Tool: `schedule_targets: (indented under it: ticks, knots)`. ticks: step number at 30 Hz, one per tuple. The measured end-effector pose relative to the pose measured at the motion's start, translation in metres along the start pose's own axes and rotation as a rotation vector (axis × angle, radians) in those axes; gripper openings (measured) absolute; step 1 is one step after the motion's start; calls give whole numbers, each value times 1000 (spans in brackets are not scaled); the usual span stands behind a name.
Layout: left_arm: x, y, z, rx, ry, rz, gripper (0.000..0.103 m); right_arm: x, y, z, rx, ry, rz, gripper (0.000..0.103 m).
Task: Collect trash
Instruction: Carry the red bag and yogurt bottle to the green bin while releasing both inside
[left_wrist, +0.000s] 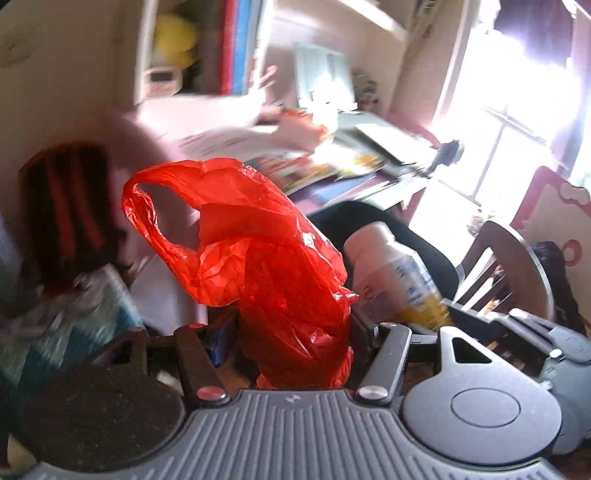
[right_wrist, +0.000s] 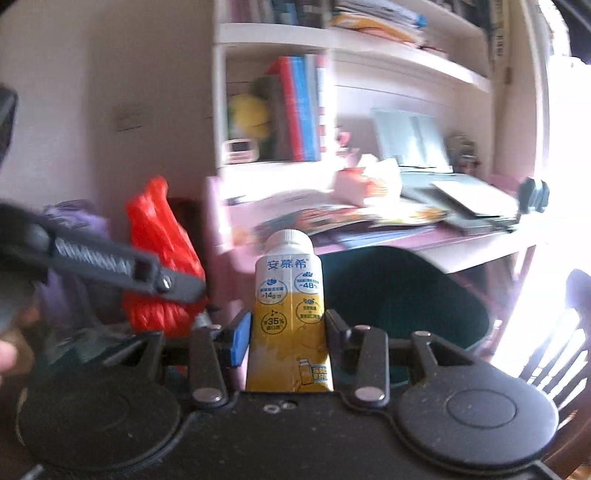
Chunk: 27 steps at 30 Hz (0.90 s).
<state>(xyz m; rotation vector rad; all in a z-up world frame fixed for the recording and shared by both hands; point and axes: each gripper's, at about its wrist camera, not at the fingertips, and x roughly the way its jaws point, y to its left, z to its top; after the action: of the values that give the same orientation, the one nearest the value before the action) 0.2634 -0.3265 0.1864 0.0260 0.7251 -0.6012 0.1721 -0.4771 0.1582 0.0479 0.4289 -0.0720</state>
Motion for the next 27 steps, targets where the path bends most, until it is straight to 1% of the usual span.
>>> schedule_targets:
  ticks: [2, 4, 6, 10, 12, 18, 20, 23, 27]
  knots:
    - [11, -19, 17, 15, -6, -21, 61, 9, -18, 5, 9, 0, -54, 41]
    - [26, -39, 32, 31, -9, -38, 61, 21, -34, 8, 34, 10, -85, 41]
    - [41, -52, 39, 48, -4, -49, 61, 30, -43, 10, 44, 15, -112, 41]
    - [79, -73, 53, 64, 22, -41, 61, 51, -62, 17, 53, 31, -140, 41]
    - [98, -78, 57, 64, 44, -29, 61, 63, -69, 15, 55, 71, -136, 41]
    - [155, -77, 57, 73, 148, 5, 61, 96, -86, 6, 64, 198, -133, 41]
    - [172, -76, 54, 76, 183, 22, 61, 101, -88, 4, 63, 223, -132, 41]
    - [187, -78, 47, 101, 223, 48, 62, 104, -89, 0, 46, 245, -123, 41]
    - [200, -81, 40, 133, 260, 60, 63, 110, -90, -4, 41, 285, -116, 41]
